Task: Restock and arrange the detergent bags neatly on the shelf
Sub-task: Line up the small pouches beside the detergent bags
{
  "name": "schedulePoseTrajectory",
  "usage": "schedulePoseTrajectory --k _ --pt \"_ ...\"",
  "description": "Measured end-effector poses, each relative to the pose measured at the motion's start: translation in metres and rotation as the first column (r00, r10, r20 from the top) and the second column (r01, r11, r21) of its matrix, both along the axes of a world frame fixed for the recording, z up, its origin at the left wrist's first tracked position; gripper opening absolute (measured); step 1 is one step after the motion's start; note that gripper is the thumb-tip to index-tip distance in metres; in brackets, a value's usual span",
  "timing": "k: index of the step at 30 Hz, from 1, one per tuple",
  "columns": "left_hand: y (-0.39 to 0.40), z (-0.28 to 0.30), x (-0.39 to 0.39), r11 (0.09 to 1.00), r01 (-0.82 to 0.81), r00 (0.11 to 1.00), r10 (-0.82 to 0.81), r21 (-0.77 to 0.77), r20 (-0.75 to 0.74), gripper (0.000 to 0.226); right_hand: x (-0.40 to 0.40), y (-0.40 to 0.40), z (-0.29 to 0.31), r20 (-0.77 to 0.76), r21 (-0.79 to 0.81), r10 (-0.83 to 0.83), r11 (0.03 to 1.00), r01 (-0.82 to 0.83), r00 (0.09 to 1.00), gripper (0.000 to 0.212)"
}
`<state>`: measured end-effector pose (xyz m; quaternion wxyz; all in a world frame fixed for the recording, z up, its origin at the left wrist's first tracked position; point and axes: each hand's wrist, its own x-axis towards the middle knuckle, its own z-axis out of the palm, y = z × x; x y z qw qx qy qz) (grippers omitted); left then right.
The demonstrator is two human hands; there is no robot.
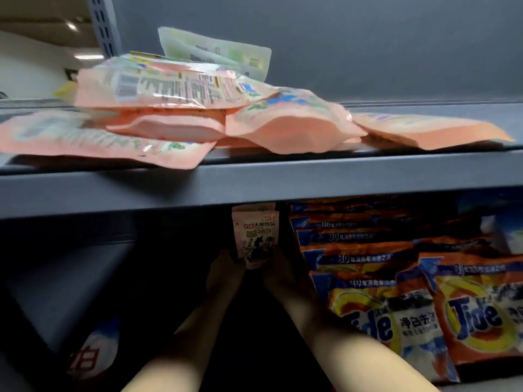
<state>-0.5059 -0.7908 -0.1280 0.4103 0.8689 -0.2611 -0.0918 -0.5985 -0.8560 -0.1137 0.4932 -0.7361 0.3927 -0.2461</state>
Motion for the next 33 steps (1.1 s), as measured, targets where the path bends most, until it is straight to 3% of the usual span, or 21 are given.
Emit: schedulePoseTrajectory --k 2,8,12,14,17,20,23,28,31,33 --pt "0.012 0.01 -0.013 0.999 -0.026 1.0 0.025 0.044 0.016 0.048 -0.013 0.007 0.011 -0.087 -0.017 0.017 1.0 -0.019 0.996 0.044" --pt "0.066 0.064 -0.082 0.999 -0.03 0.998 0.028 0.037 0.058 0.032 -0.08 0.048 0.061 -0.134 -0.266 0.144 0.948 -0.175 0.981 0.043" --pt "0.103 0.098 -0.136 0.989 0.008 0.992 -0.027 0.15 0.122 0.038 -0.139 0.064 0.097 -0.308 -0.374 0.182 0.88 -0.294 0.934 0.037" --pt "0.12 0.115 -0.163 0.993 -0.001 0.991 -0.016 0.12 0.135 0.035 -0.169 0.072 0.113 -0.366 -0.445 0.182 0.827 -0.344 0.913 0.036" --pt "0.145 0.143 -0.2 0.998 0.03 0.945 -0.049 0.062 0.323 0.016 -0.202 0.08 0.134 -0.396 -0.556 0.154 0.745 -0.369 0.905 0.036" --pt "0.16 0.173 -0.223 0.997 0.072 0.89 -0.052 -0.028 0.453 0.012 -0.228 0.085 0.159 -0.307 -0.632 0.213 0.683 -0.366 0.928 0.041" --pt "0.167 0.205 -0.235 0.986 0.122 0.825 -0.034 -0.118 0.564 0.014 -0.247 0.089 0.186 -0.202 -0.679 0.271 0.654 -0.334 0.941 0.03" --pt "0.166 0.267 -0.228 0.948 0.126 0.739 0.106 -0.292 0.666 0.014 -0.259 0.091 0.242 0.006 -0.737 0.228 0.659 -0.15 0.974 0.018" --pt "0.161 0.297 -0.197 0.969 0.02 0.657 0.172 -0.245 0.734 0.019 -0.255 0.077 0.271 0.127 -0.735 0.128 0.678 0.006 0.984 0.013" --pt "0.16 0.311 -0.171 0.994 -0.067 0.62 0.108 -0.084 0.778 0.036 -0.247 0.064 0.285 0.121 -0.738 0.053 0.673 0.054 0.991 0.014"
